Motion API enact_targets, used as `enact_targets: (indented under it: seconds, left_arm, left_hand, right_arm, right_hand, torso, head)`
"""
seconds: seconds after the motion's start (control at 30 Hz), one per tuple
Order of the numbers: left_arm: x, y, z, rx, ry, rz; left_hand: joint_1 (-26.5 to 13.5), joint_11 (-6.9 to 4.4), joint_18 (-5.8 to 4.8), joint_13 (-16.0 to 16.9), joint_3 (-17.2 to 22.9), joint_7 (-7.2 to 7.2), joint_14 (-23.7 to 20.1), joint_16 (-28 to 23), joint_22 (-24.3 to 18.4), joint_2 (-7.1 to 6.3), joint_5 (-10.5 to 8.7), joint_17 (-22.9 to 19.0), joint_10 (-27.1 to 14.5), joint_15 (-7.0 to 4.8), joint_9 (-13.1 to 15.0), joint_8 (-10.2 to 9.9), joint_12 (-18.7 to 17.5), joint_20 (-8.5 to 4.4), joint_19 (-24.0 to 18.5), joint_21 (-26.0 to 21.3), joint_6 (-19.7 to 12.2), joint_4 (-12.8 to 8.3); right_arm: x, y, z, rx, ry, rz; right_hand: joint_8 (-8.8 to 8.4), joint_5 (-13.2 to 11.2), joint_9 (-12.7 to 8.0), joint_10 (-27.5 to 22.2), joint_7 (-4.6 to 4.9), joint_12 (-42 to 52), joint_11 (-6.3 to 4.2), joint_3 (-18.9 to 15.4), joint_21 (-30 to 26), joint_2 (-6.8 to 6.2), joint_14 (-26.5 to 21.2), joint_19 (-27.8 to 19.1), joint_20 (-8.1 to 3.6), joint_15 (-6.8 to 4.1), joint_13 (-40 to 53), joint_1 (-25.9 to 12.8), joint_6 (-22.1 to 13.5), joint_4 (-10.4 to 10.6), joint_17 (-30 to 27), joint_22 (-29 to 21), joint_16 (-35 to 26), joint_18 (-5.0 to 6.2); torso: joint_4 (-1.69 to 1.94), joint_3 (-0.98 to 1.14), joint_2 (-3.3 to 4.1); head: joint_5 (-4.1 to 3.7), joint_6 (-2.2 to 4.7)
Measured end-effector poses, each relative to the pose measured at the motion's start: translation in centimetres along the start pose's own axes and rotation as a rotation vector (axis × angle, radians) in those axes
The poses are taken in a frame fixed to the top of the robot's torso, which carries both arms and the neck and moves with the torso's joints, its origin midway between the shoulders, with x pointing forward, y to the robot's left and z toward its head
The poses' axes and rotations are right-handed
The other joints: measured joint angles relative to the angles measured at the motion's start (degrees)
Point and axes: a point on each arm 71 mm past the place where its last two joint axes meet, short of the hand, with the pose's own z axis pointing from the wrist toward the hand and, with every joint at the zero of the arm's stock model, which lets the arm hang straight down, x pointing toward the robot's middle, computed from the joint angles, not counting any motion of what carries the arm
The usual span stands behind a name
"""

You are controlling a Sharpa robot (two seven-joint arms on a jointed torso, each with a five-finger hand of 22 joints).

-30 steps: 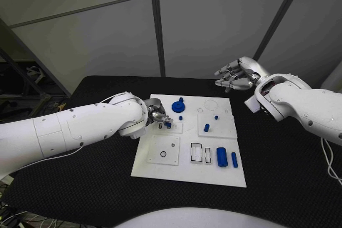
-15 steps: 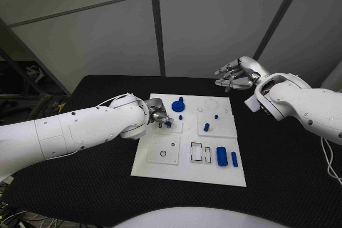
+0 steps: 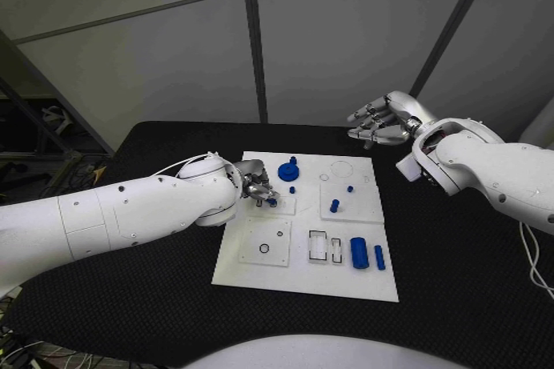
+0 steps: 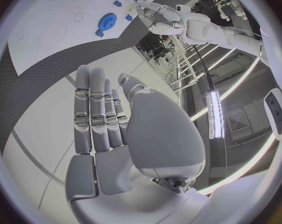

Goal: Assemble the parts on the task board

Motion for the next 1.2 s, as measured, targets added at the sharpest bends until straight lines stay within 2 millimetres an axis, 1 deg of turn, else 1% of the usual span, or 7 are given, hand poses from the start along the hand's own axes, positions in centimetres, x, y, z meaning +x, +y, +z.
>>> enact_targets:
  seconds: [0.43,1.13,1.2]
  left_arm:
    - [0.1,-0.19,0.0,0.008,0.012,0.038]
    - [0.14,-0.27,0.01,0.008,0.048,0.059]
    - [0.13,-0.27,0.04,0.008,0.049,0.06]
  left_hand:
    - [0.01,0.02,0.0,-0.08,0.17,-0.01,0.0,0.0,0.0,0.01,-0.21,0.0,-0.02,0.01,0.29,0.25,0.0,0.0,0.0,0.0,-0.19,-0.17]
    - [0.0,0.04,0.0,-0.32,0.97,0.01,0.08,0.0,0.0,0.01,-0.11,0.0,-0.04,0.09,1.35,0.9,-0.35,0.0,-0.01,-0.01,-0.2,0.28]
    - [-0.49,0.04,0.0,-0.36,1.26,0.01,0.08,0.0,0.0,0.0,-0.12,0.0,-0.05,0.1,1.48,0.92,-0.35,0.0,-0.01,-0.01,-0.2,0.49]
  right_arm:
    - [0.1,0.04,0.07,0.0,0.004,0.0]
    - [0.17,0.02,0.13,0.002,0.009,0.0]
    - [0.18,0.02,0.13,0.002,0.009,0.0]
  right_hand:
    - [0.0,0.0,0.0,0.0,0.0,0.0,0.0,0.01,0.0,0.0,0.0,0.0,0.0,0.0,0.01,0.0,0.0,-0.01,0.05,-0.05,-0.28,0.01]
    - [0.0,0.0,0.0,0.0,0.0,0.0,0.0,0.01,0.0,0.0,0.0,0.0,0.0,0.0,-0.04,0.0,0.0,-0.01,0.03,-0.09,-0.28,0.0]
    - [0.0,0.0,0.0,0.0,0.0,0.0,0.0,0.01,0.0,0.0,0.0,0.0,0.0,0.0,-0.04,0.0,0.0,-0.01,0.03,-0.09,-0.27,0.01]
  torso:
    - [0.01,-0.01,0.02]
    - [0.04,-0.01,0.0]
    - [0.03,0.0,0.0]
  head:
    - [-0.04,-0.3]
    - [-0.14,-0.51]
    - [-0.15,-0.53]
